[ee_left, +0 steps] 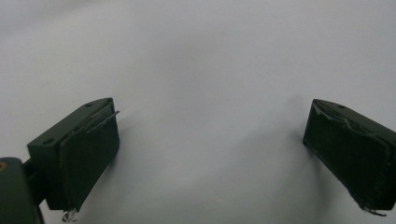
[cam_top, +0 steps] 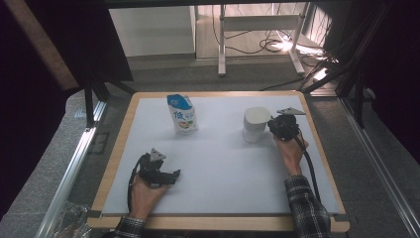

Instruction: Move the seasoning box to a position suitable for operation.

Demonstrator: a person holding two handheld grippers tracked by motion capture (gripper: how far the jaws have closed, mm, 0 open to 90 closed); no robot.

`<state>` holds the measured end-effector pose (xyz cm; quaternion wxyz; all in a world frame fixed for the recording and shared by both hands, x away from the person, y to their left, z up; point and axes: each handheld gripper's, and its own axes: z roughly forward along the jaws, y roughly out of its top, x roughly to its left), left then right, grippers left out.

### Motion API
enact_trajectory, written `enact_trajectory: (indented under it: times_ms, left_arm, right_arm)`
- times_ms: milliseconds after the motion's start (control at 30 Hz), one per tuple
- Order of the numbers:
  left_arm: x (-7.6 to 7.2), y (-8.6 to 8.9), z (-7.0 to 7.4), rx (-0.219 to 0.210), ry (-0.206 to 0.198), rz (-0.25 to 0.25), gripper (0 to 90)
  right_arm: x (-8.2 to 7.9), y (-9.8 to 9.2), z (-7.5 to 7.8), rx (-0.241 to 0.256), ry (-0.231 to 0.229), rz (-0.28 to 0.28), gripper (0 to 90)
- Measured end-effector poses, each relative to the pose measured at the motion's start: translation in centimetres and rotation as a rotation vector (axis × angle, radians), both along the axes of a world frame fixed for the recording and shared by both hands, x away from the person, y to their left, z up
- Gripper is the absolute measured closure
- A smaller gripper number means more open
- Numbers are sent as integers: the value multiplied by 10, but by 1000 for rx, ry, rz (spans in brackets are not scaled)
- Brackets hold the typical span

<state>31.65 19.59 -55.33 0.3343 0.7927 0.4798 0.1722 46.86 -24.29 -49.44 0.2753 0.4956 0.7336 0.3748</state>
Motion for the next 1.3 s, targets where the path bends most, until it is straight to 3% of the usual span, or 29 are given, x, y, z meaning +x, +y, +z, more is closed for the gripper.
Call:
enact_trajectory:
  times_ms: [167,333,500,767,967,1100,1300]
  left_arm:
    - [0,0,0,0,0,0,33]
    - [0,0,0,0,0,0,33]
    - [0,0,0,0,0,0,33]
    - [0,0,0,0,0,0,32]
    - [0,0,0,0,0,1,33]
    - [0,0,0,0,0,1,33]
    - [0,0,0,0,0,1,33]
  right_arm:
    - [-2,5,-1,-49,-28,-15,781]
    - [-3,7,-2,-59,-48,-27,804]
    - [-3,8,-3,-19,-42,-23,812]
    - [-6,7,-1,-4,-26,-31,808]
    - [-15,10,5,5,-23,-22,806]
    - [-21,9,7,37,-23,-15,806]
    - [-39,4,9,50,-10,-18,801]
